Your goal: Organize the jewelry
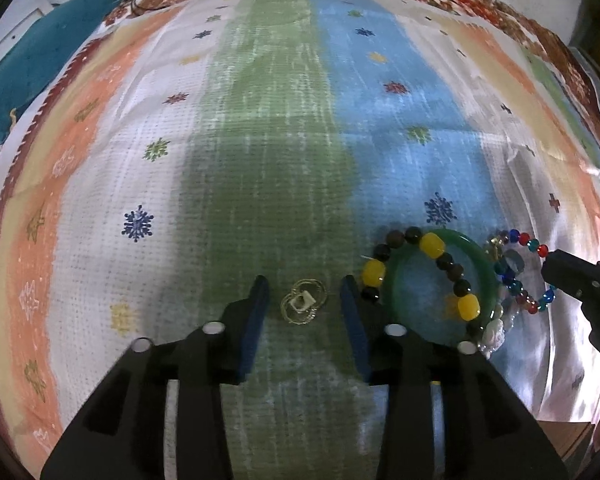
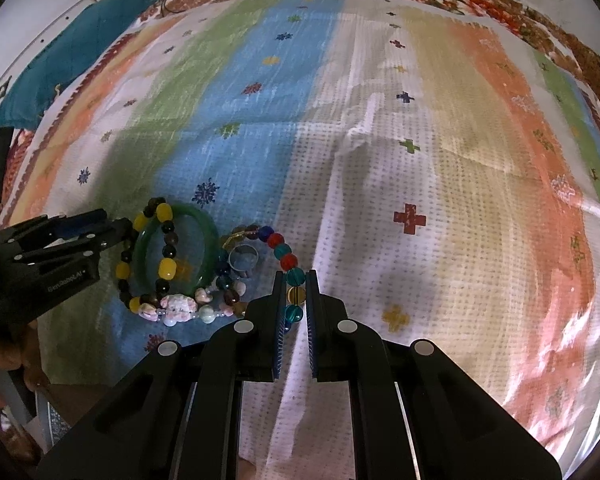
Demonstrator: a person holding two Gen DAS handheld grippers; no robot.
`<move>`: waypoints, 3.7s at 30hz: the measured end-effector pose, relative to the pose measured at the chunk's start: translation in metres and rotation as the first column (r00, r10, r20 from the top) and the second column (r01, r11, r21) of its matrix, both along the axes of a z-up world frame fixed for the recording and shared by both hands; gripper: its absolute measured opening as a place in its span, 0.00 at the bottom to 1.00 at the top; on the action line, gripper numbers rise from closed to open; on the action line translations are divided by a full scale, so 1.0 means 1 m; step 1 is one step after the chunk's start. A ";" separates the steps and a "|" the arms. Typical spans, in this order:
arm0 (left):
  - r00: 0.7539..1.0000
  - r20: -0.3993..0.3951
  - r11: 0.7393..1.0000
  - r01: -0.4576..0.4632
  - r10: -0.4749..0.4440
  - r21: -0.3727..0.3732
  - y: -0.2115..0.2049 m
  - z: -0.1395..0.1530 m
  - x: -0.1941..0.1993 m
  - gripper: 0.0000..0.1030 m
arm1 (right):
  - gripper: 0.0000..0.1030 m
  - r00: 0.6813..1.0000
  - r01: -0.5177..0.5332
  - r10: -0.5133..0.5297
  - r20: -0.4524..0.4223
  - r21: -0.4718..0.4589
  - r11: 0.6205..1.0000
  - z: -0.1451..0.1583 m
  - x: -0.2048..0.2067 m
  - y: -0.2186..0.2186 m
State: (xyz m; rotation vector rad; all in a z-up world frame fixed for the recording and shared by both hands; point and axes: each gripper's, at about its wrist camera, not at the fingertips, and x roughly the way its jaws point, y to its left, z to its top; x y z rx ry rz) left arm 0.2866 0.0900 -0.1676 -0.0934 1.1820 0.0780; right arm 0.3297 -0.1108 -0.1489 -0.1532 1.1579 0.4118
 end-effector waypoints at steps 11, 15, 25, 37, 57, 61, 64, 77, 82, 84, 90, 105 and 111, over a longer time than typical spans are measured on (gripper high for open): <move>0.999 -0.007 0.999 -0.036 0.035 -0.031 0.011 0.003 -0.006 0.13 | 0.10 1.000 0.003 -0.003 0.012 0.012 1.000 0.008 -0.004 -0.002; 0.999 0.004 0.999 -0.039 0.039 -0.033 0.012 0.011 -0.012 0.10 | 0.10 1.000 0.003 -0.003 0.020 0.020 1.000 0.014 -0.008 -0.003; 0.998 0.034 0.998 -0.045 0.047 -0.050 0.008 0.033 -0.028 0.05 | 0.10 0.999 -0.004 0.002 0.052 0.043 0.999 0.041 -0.030 -0.004; 0.998 0.031 0.998 -0.049 0.050 -0.044 0.005 0.034 -0.031 0.24 | 0.10 0.997 -0.011 0.008 0.077 0.040 0.999 0.053 -0.042 -0.001; 1.000 -0.011 1.000 -0.016 0.016 0.016 0.005 0.002 -0.008 0.33 | 0.10 0.997 -0.038 0.037 0.064 0.022 0.999 0.043 -0.037 -0.002; 0.999 -0.010 0.999 -0.036 0.036 0.034 0.007 0.002 -0.007 0.15 | 0.10 0.997 -0.040 0.039 0.060 0.021 0.999 0.042 -0.037 -0.002; 0.999 -0.012 0.999 -0.037 0.038 0.025 0.008 0.003 -0.007 0.14 | 0.10 0.997 -0.038 0.037 0.061 0.021 0.999 0.042 -0.037 -0.002; 0.999 0.028 0.999 -0.030 0.030 -0.015 0.005 0.025 -0.023 0.10 | 0.10 0.997 -0.037 0.035 0.071 0.033 0.999 0.051 -0.044 -0.003; 0.998 0.057 0.999 -0.027 0.029 -0.034 0.002 0.042 -0.033 0.10 | 0.10 0.995 -0.037 0.032 0.090 0.049 0.998 0.063 -0.053 -0.002; 0.997 0.068 0.999 -0.025 0.028 -0.037 0.000 0.049 -0.037 0.10 | 0.10 0.994 -0.041 0.036 0.099 0.047 0.998 0.066 -0.058 0.000; 0.993 0.117 0.999 -0.018 0.023 -0.049 -0.010 0.074 -0.051 0.10 | 0.10 0.991 -0.038 0.030 0.131 0.055 0.998 0.079 -0.074 -0.005; 0.971 0.228 0.995 0.083 -0.067 -0.063 -0.055 0.123 -0.104 0.10 | 0.10 0.964 -0.051 0.034 0.263 0.060 0.997 0.114 -0.111 -0.013; 0.968 0.240 0.993 0.092 -0.073 -0.072 -0.058 0.126 -0.123 0.10 | 0.10 0.956 -0.053 0.031 0.291 0.068 0.996 0.122 -0.127 -0.016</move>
